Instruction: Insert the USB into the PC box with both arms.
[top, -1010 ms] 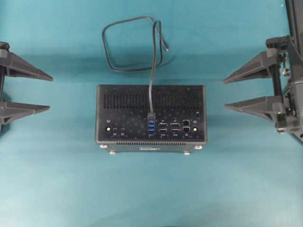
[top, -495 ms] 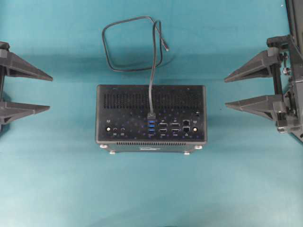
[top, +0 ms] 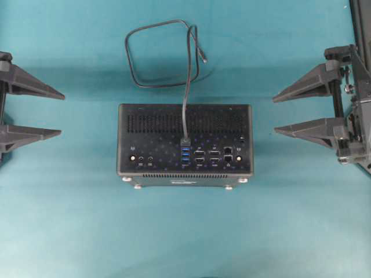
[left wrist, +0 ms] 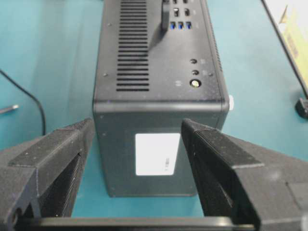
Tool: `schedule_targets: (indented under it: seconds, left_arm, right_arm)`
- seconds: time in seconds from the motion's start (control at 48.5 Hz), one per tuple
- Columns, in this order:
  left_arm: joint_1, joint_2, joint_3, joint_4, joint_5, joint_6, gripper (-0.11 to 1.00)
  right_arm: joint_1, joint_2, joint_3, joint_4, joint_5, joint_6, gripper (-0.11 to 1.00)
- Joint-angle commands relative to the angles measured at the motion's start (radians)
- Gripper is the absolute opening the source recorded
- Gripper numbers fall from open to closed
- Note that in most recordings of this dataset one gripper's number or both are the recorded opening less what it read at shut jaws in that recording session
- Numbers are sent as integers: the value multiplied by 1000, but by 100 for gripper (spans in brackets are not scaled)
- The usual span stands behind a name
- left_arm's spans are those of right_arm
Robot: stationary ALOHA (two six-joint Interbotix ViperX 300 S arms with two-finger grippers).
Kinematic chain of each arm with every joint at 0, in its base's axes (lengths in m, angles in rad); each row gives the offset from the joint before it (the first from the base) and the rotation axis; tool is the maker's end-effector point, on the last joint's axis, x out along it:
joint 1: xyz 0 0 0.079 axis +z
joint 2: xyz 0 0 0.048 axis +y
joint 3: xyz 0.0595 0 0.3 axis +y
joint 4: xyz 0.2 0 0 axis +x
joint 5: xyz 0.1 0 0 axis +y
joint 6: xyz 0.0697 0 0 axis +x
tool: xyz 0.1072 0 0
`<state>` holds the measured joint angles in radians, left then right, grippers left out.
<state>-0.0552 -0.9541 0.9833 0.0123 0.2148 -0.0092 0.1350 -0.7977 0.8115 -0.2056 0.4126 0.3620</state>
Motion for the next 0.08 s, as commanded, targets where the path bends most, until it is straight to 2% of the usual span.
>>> schedule_targets:
  seconds: [0.0,0.062]
  left_arm:
    - [-2,3,-12,3,-11,0,78]
    - [-2,3,-11,3,-9,0,78]
  right_arm:
    - [-2,5,-8,-2,-9,11,68]
    - [-2,5,-8,-2,-9,11,68]
